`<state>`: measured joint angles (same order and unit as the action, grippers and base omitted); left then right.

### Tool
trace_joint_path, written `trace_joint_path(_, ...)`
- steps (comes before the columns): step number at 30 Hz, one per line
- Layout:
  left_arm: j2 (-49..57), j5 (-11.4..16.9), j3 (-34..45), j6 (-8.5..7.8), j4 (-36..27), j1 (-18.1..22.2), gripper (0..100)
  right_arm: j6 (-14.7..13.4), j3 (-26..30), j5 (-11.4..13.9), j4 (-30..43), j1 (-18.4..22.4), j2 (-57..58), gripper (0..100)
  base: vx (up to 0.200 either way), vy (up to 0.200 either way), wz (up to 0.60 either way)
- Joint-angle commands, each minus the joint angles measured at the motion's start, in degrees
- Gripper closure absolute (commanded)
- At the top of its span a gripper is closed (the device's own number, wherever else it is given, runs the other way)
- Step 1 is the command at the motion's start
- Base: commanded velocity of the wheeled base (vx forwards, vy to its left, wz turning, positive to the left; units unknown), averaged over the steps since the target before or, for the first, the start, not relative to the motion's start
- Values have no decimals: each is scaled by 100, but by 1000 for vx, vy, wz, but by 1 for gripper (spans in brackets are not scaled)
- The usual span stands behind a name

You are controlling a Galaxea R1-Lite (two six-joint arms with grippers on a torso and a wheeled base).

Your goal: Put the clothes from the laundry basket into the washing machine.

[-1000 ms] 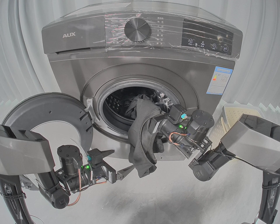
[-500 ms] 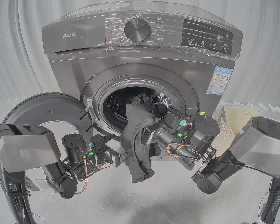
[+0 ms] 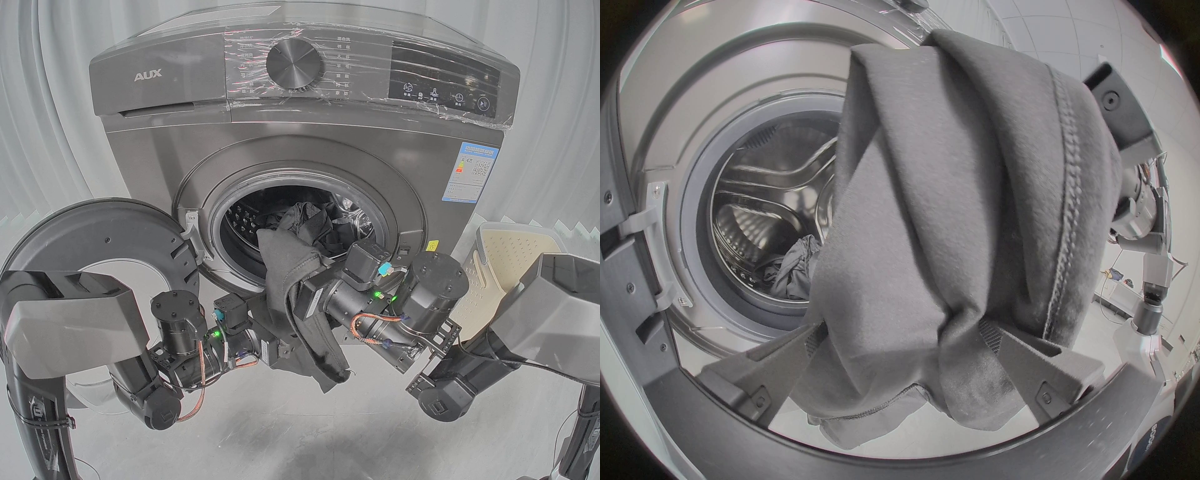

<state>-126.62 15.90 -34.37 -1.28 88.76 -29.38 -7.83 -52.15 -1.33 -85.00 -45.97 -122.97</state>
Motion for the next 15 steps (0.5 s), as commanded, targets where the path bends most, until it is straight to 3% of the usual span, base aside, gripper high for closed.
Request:
trace_joint_path(1,-47,19,35,-4,10,-6,0,0,12,36,-7,97,-17,100,0,0,0)
trace_joint_path(8,129,142,334,-4,10,125,0,9,12,221,-25,572,-131,100,0,0,0)
trace_joint_path(15,279,142,545,-13,10,125,0,27,-41,238,-25,704,-228,100,0,0,0)
